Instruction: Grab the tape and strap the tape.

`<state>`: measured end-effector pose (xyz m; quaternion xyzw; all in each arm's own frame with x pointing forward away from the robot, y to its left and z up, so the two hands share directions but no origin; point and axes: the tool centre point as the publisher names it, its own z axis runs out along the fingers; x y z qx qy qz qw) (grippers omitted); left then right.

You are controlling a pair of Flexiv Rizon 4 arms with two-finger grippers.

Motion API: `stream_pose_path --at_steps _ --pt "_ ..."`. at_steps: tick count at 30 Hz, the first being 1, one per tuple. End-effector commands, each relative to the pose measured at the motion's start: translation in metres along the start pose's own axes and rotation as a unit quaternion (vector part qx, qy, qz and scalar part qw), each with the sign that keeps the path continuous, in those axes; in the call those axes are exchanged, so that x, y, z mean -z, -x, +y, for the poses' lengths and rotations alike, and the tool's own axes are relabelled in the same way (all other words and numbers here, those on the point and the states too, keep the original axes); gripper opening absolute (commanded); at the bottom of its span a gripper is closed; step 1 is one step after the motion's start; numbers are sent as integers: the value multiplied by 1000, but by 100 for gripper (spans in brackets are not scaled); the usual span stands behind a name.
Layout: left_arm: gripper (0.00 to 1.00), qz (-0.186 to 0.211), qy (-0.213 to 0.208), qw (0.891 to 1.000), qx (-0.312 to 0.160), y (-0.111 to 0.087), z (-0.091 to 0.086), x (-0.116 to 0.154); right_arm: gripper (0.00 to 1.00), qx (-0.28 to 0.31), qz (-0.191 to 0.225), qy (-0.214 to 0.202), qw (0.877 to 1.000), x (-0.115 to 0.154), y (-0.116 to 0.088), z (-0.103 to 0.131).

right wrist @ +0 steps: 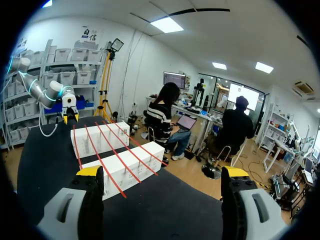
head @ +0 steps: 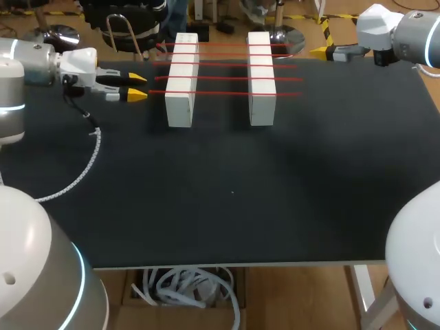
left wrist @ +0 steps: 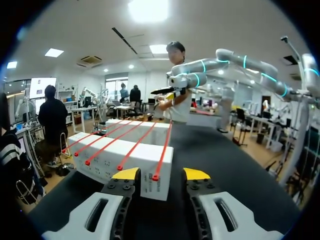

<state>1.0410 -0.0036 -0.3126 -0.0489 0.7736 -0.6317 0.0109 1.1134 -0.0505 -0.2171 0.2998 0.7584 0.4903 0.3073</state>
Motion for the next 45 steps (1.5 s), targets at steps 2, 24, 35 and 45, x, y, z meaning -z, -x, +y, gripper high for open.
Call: stream_pose_path --at_steps 2,24,35,45 --pt "35 11 -14 1000 3 8 7 -4 100 1 0 -1 1000 0 0 0" --pt "33 18 -33 999 -4 5 9 -12 100 1 0 -1 1000 0 0 0" --pt "31 22 -41 999 -3 5 11 -14 100 1 0 -1 1000 0 0 0" --pt "32 29 -48 998 -3 5 12 -16 100 1 0 -1 1000 0 0 0"
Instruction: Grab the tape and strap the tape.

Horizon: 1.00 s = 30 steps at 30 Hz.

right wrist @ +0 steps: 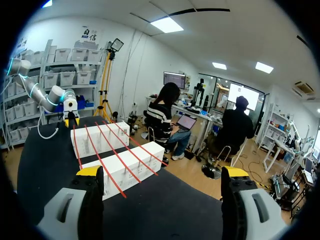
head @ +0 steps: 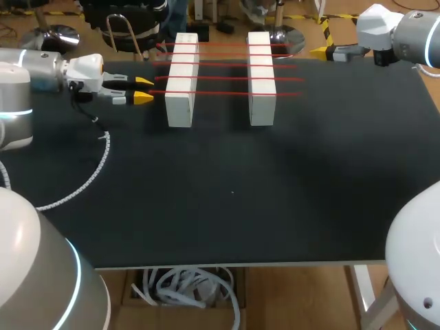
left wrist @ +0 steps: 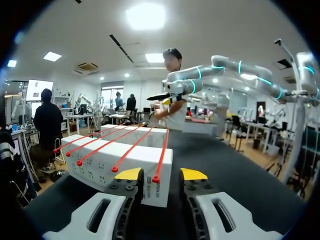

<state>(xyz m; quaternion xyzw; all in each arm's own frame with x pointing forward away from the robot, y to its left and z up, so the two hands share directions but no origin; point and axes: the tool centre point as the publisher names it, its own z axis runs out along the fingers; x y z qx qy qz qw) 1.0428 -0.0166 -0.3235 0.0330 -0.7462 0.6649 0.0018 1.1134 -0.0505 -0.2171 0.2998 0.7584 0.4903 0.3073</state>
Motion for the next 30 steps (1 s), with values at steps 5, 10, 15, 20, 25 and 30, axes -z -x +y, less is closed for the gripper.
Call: stream_pose_path --at_steps 5,10,15,20,25,30 --pt "29 11 -7 1000 -2 4 5 -2 100 1 0 -1 1000 0 0 0" --pt "26 12 -11 1000 -3 5 4 -2 100 1 0 -1 1000 0 0 0" --pt "25 15 -12 1000 -5 5 4 -2 100 1 0 -1 1000 0 0 0" --pt "25 19 -11 1000 -6 5 4 -2 100 1 0 -1 1000 0 0 0" --pt "25 18 -13 1000 -4 4 5 -1 100 1 0 -1 1000 0 0 0" --pt "25 15 -15 1000 -3 4 5 -1 100 1 0 -1 1000 0 0 0"
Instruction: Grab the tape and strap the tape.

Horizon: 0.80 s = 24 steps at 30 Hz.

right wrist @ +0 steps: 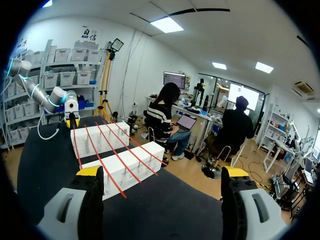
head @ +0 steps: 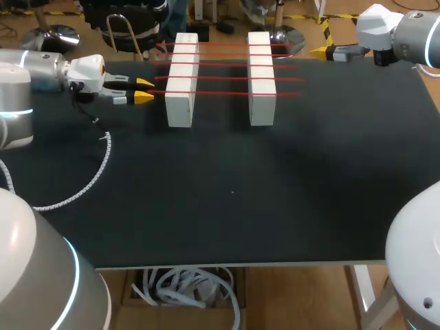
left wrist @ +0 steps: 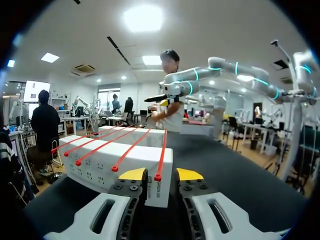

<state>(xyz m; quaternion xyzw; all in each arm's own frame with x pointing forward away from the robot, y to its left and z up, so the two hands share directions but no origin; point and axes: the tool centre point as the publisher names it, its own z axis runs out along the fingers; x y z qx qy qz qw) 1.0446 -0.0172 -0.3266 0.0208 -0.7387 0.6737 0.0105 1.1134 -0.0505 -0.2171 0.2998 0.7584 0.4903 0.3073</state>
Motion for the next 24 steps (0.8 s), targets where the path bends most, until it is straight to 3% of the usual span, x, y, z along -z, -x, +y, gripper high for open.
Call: stream_pose_path --at_steps 1,18,20,21,22,24 --pt "25 -3 -4 1000 1 2 3 0 100 1 0 -1 1000 0 0 0" --pt "18 -8 -10 1000 -1 3 1 1 100 1 0 -1 1000 0 0 0" --pt "9 -6 -10 1000 -1 2 1 1 100 1 0 -1 1000 0 0 0" --pt "10 -6 -10 1000 -1 1 1 1 100 1 0 -1 1000 0 0 0" --pt "1 -5 -10 1000 -1 1 1 0 100 1 0 -1 1000 0 0 0" --pt "0 -5 -11 1000 0 1 1 0 100 1 0 -1 1000 0 0 0"
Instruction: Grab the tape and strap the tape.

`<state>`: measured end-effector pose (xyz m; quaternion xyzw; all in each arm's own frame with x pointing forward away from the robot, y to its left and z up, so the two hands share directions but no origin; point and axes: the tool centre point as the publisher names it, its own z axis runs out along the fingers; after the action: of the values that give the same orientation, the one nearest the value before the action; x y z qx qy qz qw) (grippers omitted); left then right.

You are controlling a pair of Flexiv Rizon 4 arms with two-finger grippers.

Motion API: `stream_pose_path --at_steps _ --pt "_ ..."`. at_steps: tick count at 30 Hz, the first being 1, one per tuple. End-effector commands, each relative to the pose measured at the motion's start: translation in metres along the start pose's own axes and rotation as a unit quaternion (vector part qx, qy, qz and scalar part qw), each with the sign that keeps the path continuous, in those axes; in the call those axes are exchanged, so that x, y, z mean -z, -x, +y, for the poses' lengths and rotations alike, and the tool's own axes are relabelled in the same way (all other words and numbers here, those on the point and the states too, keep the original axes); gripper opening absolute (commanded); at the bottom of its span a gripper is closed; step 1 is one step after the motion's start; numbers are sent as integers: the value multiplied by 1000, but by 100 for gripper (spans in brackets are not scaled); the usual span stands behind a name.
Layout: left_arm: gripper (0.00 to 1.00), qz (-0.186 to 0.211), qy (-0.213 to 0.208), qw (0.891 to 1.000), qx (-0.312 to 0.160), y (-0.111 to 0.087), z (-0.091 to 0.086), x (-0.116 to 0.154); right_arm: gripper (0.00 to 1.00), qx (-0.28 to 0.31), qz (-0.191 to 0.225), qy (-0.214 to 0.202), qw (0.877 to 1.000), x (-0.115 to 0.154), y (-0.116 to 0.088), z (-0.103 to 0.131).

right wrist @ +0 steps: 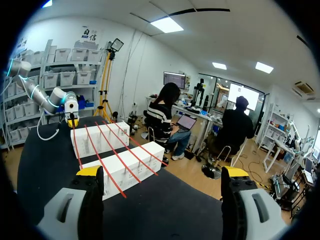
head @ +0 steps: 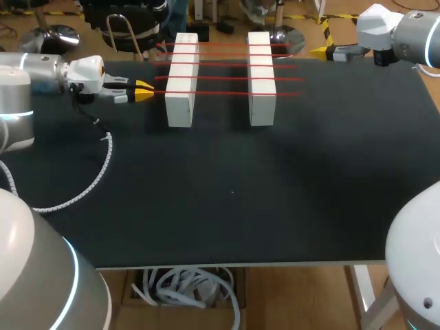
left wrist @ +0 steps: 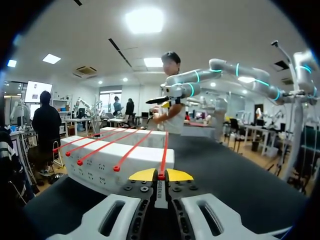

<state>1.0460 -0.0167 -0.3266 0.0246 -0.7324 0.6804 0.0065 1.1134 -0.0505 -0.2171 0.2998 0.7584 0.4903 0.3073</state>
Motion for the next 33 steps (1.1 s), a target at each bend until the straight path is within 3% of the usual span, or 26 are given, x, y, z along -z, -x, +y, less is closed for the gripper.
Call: stream_pose_path --at_steps 1,13,17,33 --pt "0 0 -2 1000 0 0 2 0 100 1 0 -1 1000 0 0 0" --pt "0 10 -2 1000 4 -4 -3 0 100 1 0 -1 1000 0 0 0" --pt "0 21 -23 999 -7 -3 -19 3 100 1 0 -1 1000 0 0 0" --pt "0 -15 -67 997 -26 -7 -84 -14 100 1 0 -1 1000 0 0 0"
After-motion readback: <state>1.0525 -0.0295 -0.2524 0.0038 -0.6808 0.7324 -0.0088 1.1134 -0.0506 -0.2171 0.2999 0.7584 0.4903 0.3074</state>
